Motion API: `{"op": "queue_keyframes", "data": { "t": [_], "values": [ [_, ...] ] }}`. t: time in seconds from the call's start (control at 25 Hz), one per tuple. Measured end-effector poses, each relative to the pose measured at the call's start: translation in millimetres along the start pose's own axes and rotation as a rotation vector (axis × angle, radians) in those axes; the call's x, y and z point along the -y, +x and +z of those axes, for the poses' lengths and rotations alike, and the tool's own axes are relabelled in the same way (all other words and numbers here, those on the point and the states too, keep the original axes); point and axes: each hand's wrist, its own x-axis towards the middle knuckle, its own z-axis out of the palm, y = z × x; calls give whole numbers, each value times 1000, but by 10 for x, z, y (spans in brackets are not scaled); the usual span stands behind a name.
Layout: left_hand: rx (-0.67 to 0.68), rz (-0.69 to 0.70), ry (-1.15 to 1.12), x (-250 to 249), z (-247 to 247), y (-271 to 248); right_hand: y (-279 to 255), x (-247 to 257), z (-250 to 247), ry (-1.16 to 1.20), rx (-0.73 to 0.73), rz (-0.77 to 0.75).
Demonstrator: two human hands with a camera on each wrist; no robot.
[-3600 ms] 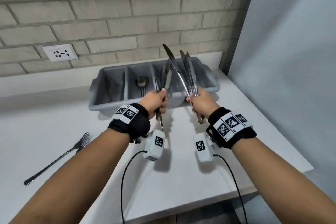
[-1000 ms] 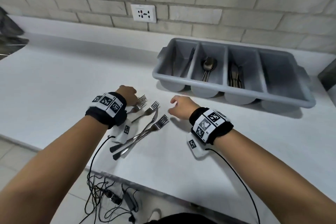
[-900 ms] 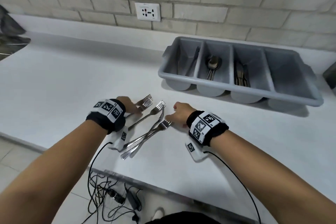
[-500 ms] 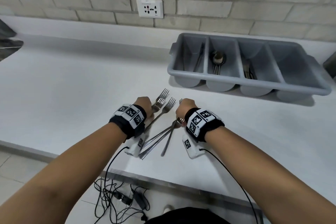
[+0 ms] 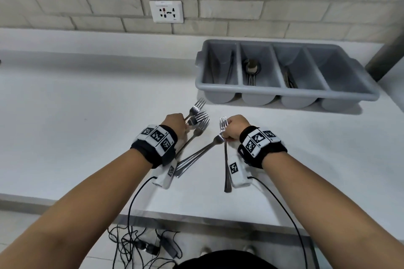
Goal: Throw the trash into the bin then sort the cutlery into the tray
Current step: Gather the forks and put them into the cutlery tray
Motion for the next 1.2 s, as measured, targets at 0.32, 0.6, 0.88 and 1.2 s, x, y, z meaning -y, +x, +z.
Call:
{"op": "queue_keyframes", "data": {
  "t": [0.32,0.6,0.88,1.2],
  "values": [
    [28,64,-90,-79,148,-67,55,-6,174,512,-158,81],
    [46,111,-12,-159,229,-52,-28,94,156,498,-191,-2],
    [33,165,-251,-154,-24,101,-77,226,54,623,-234,-164],
    [152,292,-753,-238,93,-5,-102,365,88,632,-342,-202]
  ]
}}
